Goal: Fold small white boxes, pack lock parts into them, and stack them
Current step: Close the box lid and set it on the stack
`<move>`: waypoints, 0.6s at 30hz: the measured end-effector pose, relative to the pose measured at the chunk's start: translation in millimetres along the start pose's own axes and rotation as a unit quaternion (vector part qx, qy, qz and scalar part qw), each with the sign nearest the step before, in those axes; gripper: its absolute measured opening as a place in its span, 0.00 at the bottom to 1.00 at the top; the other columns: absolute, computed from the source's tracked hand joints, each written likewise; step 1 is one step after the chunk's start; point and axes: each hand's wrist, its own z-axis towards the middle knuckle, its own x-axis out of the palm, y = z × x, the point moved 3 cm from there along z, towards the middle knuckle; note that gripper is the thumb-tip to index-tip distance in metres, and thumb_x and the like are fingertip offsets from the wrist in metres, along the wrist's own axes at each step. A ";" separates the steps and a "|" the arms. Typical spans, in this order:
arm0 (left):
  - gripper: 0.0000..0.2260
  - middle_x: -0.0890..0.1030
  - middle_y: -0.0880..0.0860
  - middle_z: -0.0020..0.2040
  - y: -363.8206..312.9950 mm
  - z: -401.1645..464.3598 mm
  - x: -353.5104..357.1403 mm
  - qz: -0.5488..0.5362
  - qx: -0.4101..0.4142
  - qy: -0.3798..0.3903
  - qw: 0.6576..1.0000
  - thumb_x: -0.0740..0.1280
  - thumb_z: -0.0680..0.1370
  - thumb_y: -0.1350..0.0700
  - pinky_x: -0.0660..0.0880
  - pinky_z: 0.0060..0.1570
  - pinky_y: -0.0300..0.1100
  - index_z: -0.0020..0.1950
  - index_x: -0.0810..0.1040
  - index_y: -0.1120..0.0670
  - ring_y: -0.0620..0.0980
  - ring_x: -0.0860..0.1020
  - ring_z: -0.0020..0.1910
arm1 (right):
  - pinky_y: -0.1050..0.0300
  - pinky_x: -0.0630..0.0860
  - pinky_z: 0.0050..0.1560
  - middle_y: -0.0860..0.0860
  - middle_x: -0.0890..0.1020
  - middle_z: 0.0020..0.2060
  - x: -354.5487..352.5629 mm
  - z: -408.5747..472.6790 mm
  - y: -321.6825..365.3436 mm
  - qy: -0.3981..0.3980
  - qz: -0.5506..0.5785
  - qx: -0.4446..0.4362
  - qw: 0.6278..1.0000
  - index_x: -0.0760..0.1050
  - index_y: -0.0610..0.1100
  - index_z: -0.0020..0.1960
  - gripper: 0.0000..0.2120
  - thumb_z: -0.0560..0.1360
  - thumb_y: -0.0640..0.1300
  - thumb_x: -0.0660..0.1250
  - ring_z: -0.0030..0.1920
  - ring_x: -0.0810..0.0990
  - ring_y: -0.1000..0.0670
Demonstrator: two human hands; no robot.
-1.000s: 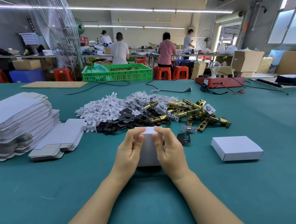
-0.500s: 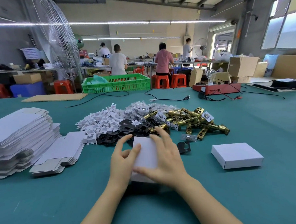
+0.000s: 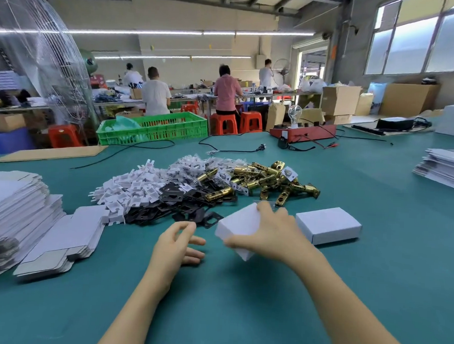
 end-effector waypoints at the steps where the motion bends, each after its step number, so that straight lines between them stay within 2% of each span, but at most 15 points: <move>1: 0.06 0.85 0.56 0.40 1.2 -0.1 0.7 0.018 0.002 0.004 1.000 0.63 0.82 0.52 0.78 0.29 0.40 0.53 0.77 0.53 0.53 0.82 0.30 | 0.51 0.65 0.50 0.44 0.67 0.54 -10.2 -5.3 -14.6 -0.013 -0.001 0.036 0.999 0.61 0.49 0.66 0.42 0.60 0.69 0.69 0.56 0.64 0.42; 4: 0.06 0.84 0.56 0.41 2.2 -1.2 2.1 0.049 0.008 0.010 0.999 0.64 0.82 0.52 0.77 0.30 0.38 0.51 0.79 0.53 0.51 0.82 0.31 | 0.51 0.64 0.48 0.42 0.67 0.55 -36.0 -20.0 -60.9 -0.069 -0.013 0.166 0.984 0.62 0.48 0.63 0.38 0.61 0.66 0.69 0.57 0.63 0.40; 8: 0.07 0.84 0.55 0.41 3.0 -1.2 1.6 0.063 0.009 0.010 0.998 0.64 0.81 0.52 0.77 0.31 0.37 0.49 0.80 0.53 0.50 0.83 0.32 | 0.50 0.68 0.52 0.38 0.66 0.59 -50.4 -30.7 -108.2 -0.091 -0.031 0.312 0.945 0.61 0.45 0.65 0.41 0.61 0.62 0.73 0.59 0.64 0.38; 11: 0.08 0.85 0.53 0.40 3.7 -0.9 1.4 0.073 0.011 0.012 0.997 0.64 0.81 0.51 0.78 0.34 0.39 0.48 0.80 0.54 0.50 0.83 0.33 | 0.50 0.68 0.54 0.37 0.64 0.60 -48.0 -31.4 -123.4 -0.078 -0.019 0.343 0.936 0.60 0.44 0.65 0.41 0.61 0.61 0.74 0.59 0.63 0.38; 14: 0.09 0.85 0.51 0.39 5.0 -0.7 1.2 0.085 0.010 0.014 0.996 0.64 0.81 0.50 0.78 0.35 0.39 0.47 0.81 0.53 0.49 0.83 0.34 | 0.51 0.67 0.52 0.37 0.64 0.59 -43.0 -28.9 -124.5 -0.089 -0.019 0.344 0.934 0.59 0.44 0.65 0.42 0.61 0.61 0.75 0.59 0.63 0.38; 18: 0.10 0.85 0.49 0.38 5.4 -0.6 0.5 0.098 0.012 0.014 0.995 0.64 0.81 0.50 0.77 0.37 0.39 0.47 0.81 0.53 0.48 0.83 0.34 | 0.49 0.68 0.55 0.37 0.63 0.60 -38.5 -27.1 -121.4 -0.093 -0.024 0.340 0.935 0.58 0.43 0.66 0.43 0.62 0.61 0.74 0.60 0.63 0.38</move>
